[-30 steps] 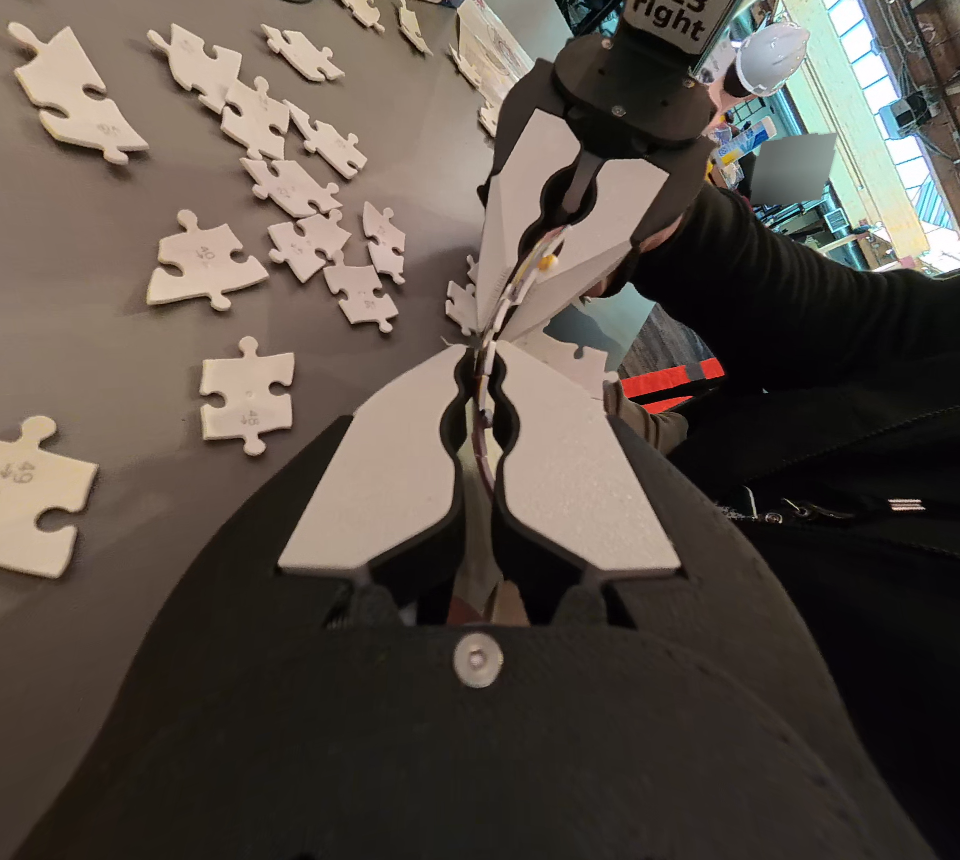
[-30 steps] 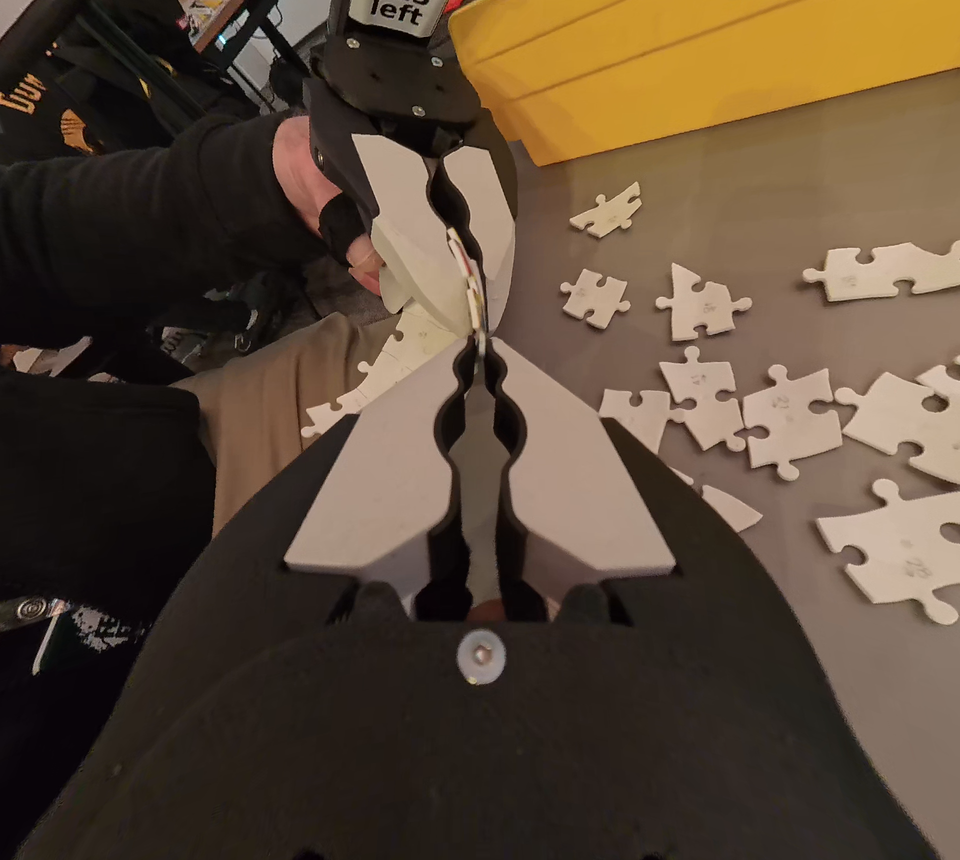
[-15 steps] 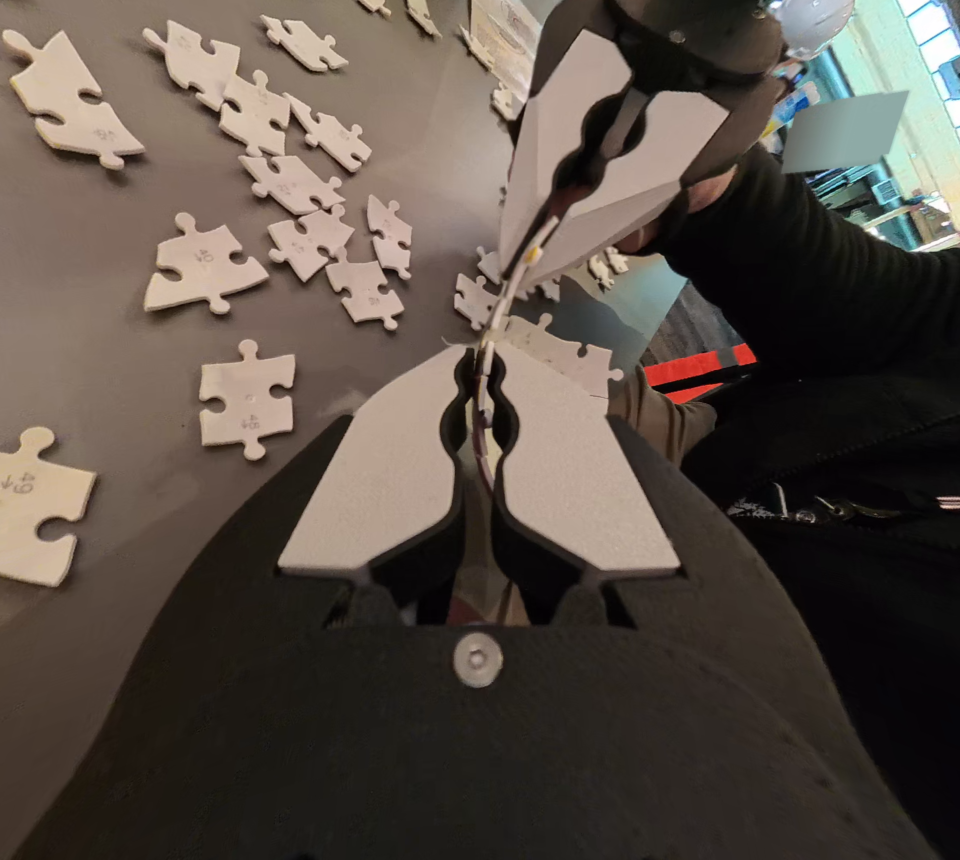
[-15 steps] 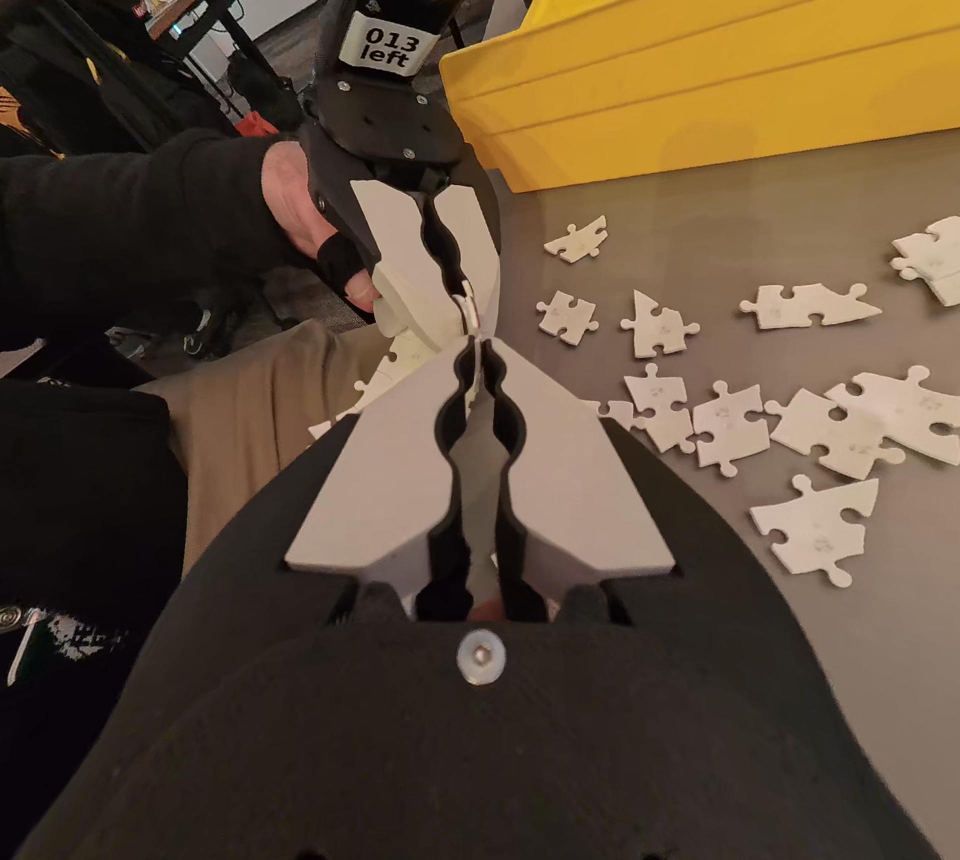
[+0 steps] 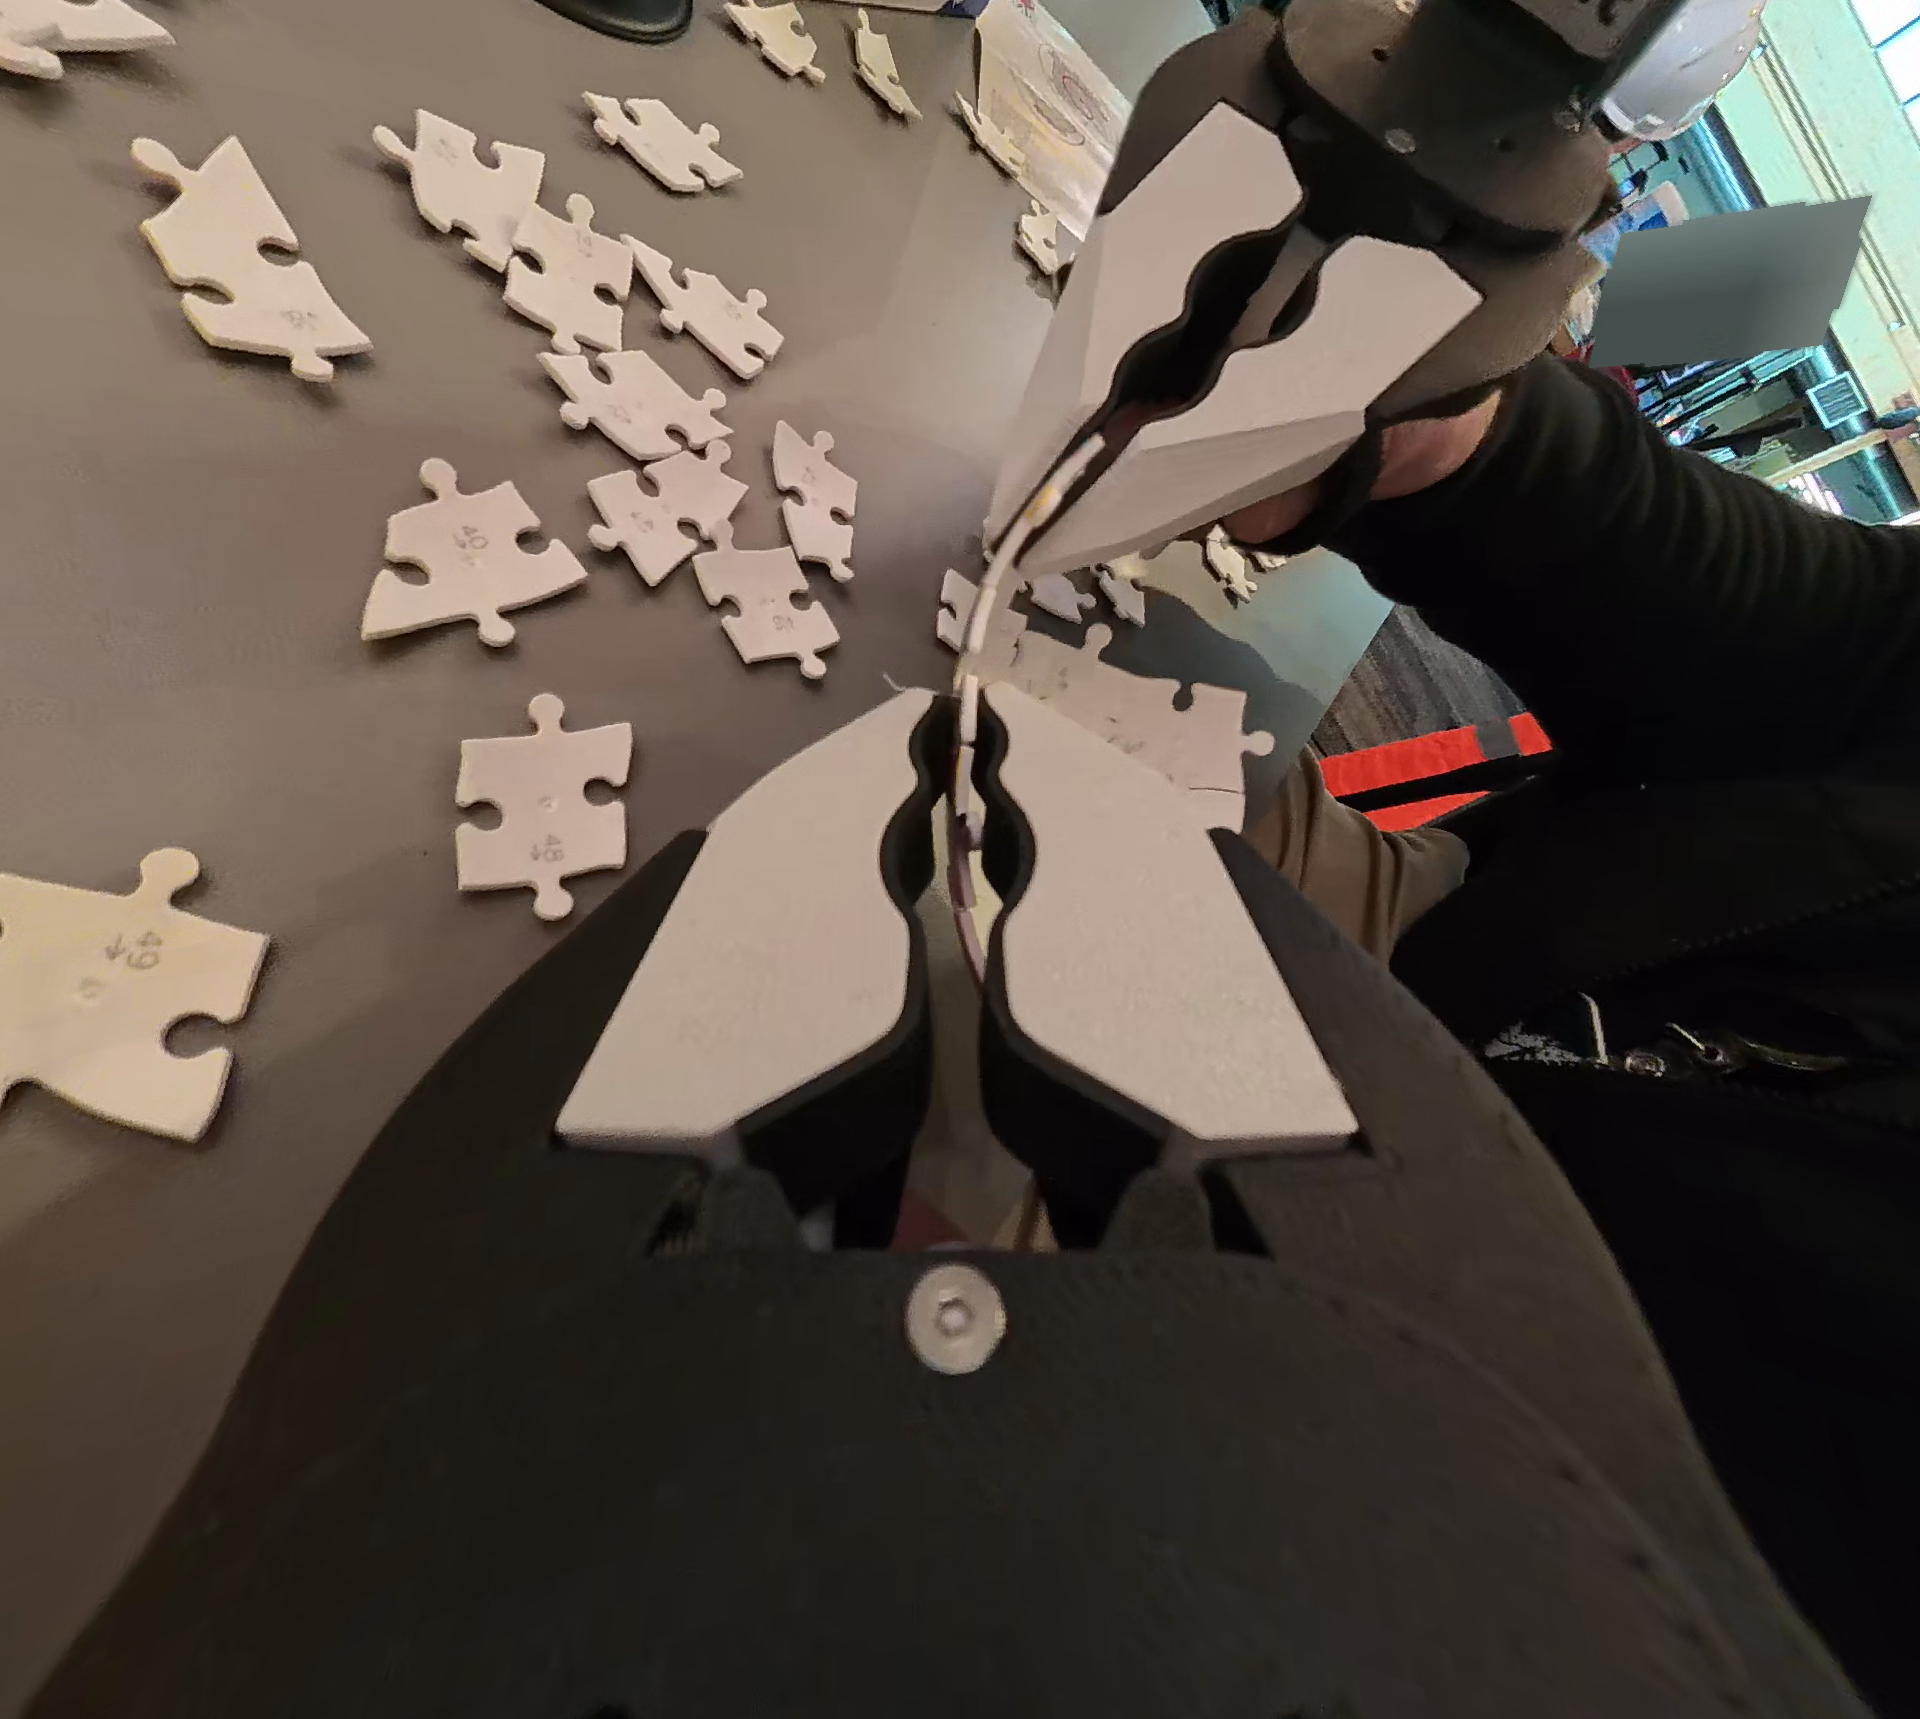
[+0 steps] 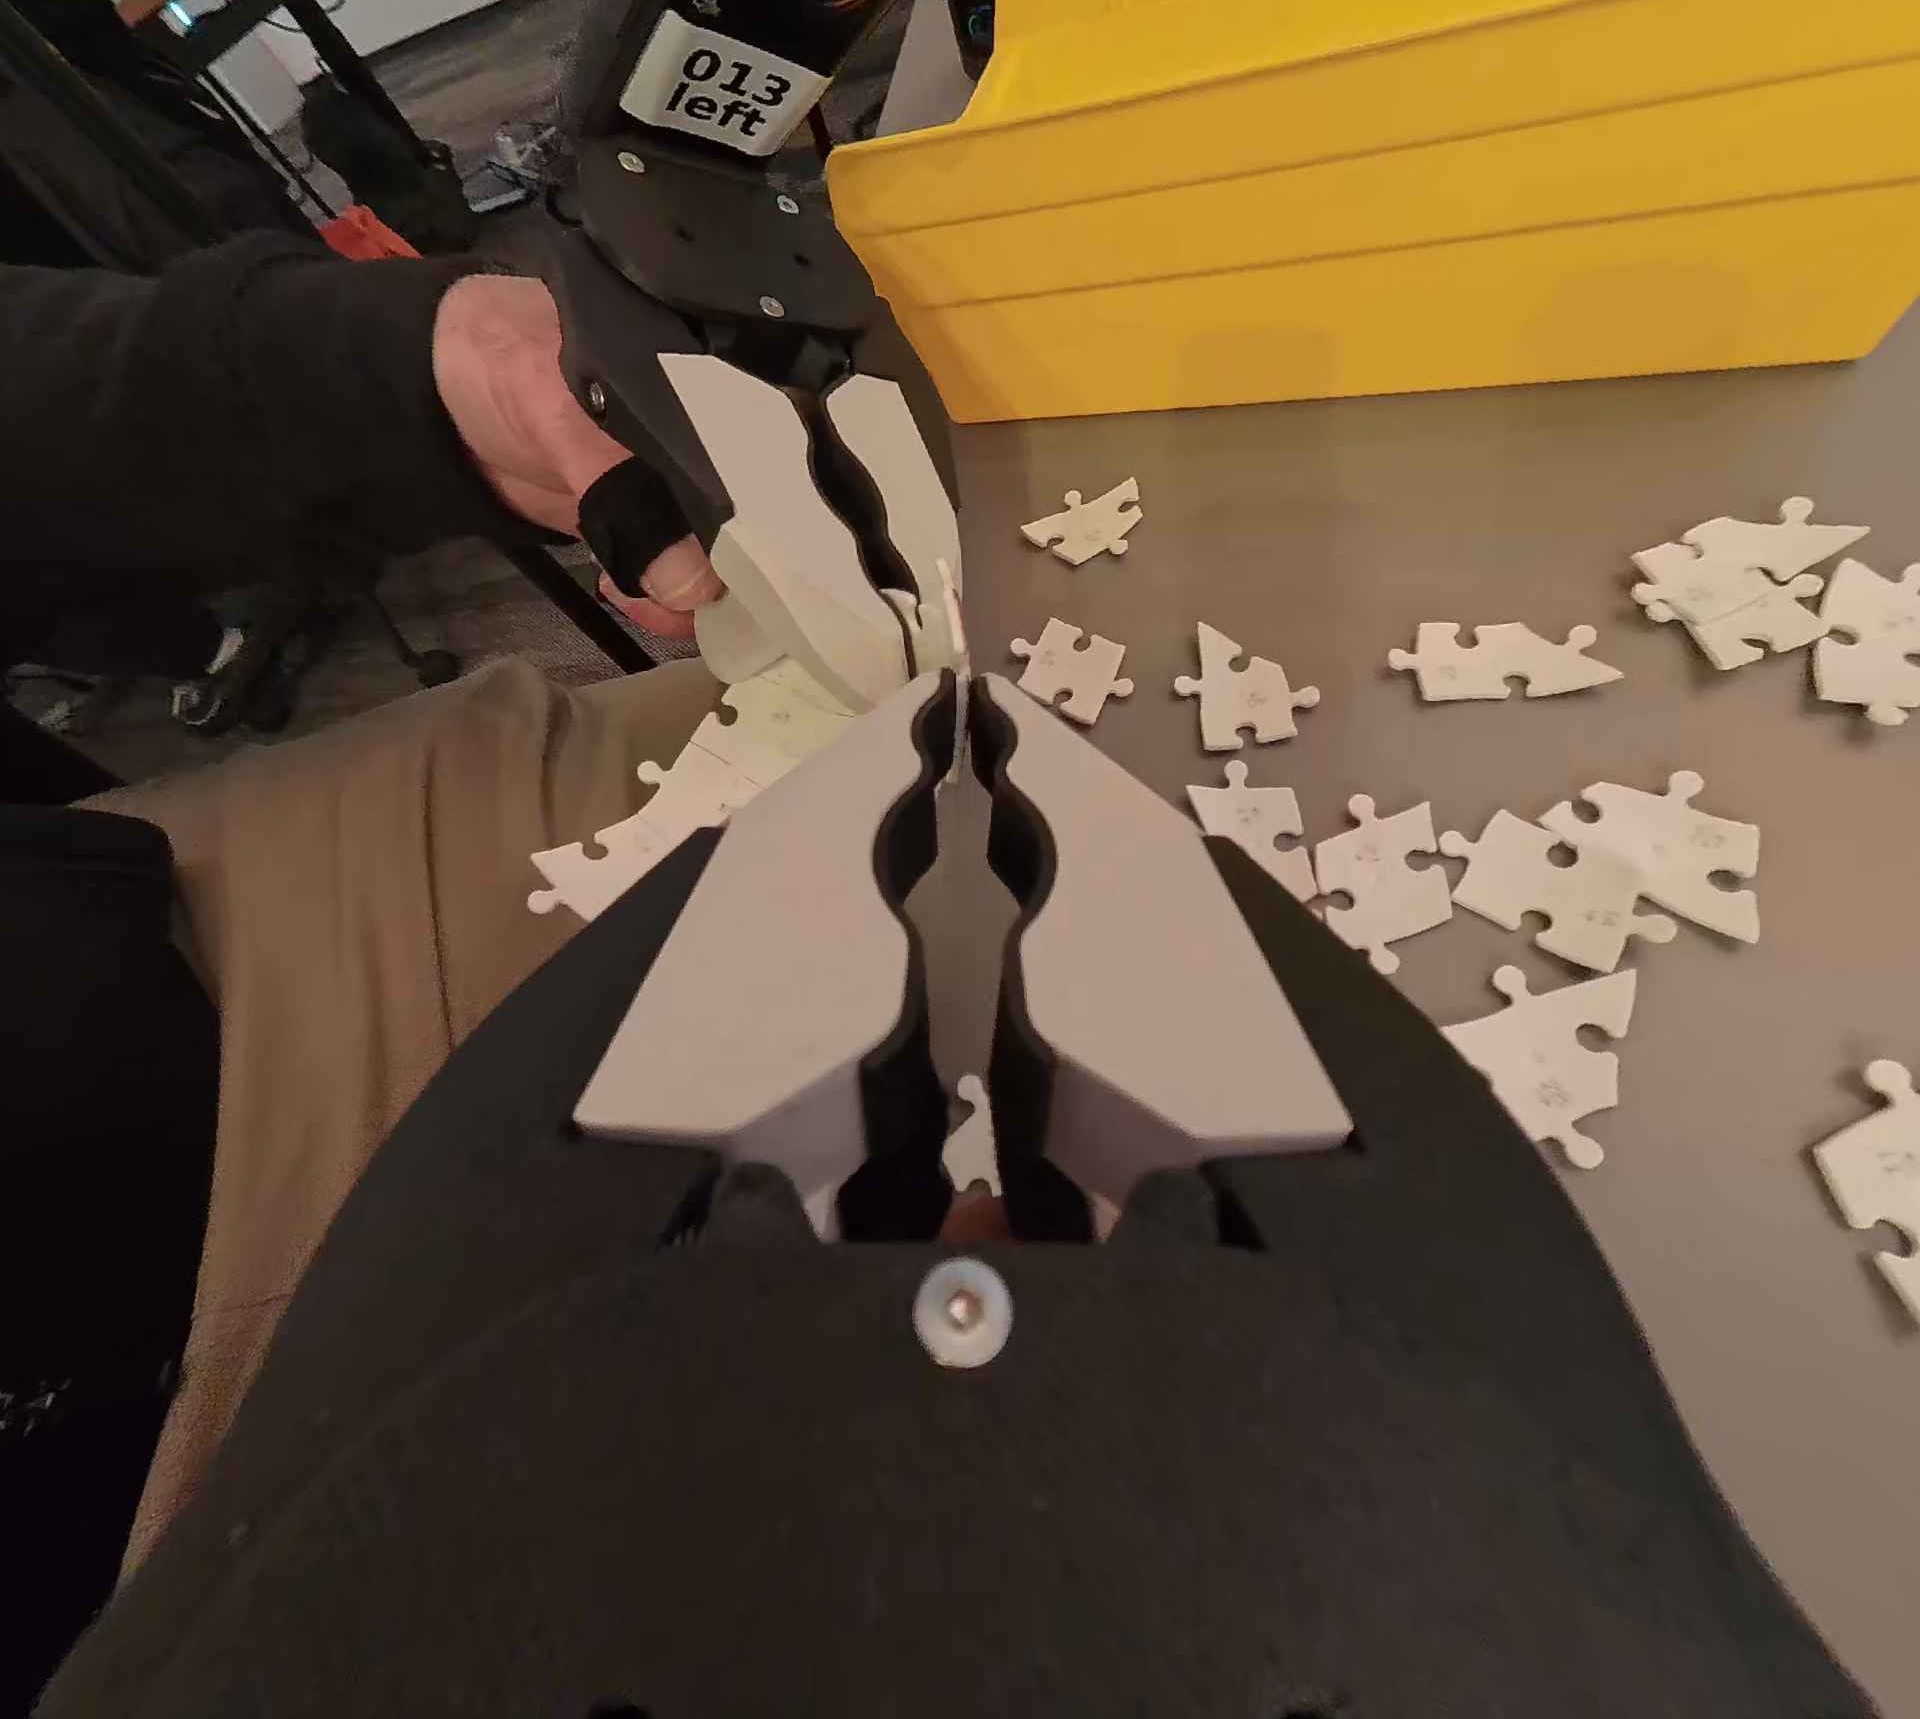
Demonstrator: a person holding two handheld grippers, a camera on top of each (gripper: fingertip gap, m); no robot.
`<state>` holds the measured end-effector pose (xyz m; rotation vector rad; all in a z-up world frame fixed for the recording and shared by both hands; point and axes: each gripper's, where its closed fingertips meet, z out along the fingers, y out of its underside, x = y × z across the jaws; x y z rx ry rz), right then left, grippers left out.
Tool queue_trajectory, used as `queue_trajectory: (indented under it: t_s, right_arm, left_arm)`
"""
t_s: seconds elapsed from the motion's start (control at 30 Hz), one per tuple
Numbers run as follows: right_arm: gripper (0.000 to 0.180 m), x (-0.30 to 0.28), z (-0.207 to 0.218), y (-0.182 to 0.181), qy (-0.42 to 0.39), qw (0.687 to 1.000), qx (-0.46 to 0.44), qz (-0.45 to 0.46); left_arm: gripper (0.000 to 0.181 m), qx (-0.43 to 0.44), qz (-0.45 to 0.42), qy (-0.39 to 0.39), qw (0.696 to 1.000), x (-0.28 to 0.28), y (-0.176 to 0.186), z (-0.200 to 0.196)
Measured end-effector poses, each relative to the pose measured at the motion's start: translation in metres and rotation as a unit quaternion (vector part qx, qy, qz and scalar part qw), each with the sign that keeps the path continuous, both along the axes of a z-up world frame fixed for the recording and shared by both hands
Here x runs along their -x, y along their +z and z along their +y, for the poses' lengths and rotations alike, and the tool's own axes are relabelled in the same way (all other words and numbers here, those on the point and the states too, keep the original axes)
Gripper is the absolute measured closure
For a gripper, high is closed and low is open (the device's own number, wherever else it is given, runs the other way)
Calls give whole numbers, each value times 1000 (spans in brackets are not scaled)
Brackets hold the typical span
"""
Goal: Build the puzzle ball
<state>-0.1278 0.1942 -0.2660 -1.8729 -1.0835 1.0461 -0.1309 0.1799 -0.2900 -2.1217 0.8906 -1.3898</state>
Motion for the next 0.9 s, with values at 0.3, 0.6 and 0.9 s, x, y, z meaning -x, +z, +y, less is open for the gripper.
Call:
queue_trajectory:
  t_s: [0.3, 0.6, 0.9]
  right_arm:
    - [179, 0, 1, -4, -3, 1000, -7, -4]
    - [168, -5, 2, -4, 0, 1000, 12, 1]
    - [166, -20, 2, -5, -2, 999, 28, -19]
  left_arm:
    - [177, 7, 5, 2, 1000, 1, -3, 0]
    - [177, 19, 5, 16, 1000, 3, -7, 4]
    - [174, 28, 13, 24, 999, 2, -12, 5]
